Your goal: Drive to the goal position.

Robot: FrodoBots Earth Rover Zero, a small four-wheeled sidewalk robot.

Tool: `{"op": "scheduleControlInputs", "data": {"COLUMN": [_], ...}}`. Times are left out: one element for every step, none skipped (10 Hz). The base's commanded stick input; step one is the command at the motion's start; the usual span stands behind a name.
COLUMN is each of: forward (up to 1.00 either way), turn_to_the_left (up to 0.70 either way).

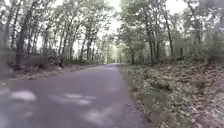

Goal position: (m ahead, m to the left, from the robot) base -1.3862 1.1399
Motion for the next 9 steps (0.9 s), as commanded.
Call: {"op": "scheduleControlInputs", "data": {"forward": [0.7,0.7,0.7,0.7,0.7,0.7,0.7,0.7,0.7], "turn_to_the_left": [0.02,0.0,0.0,0.02,0.1,0.14,0.13,0.1,0.06]}}
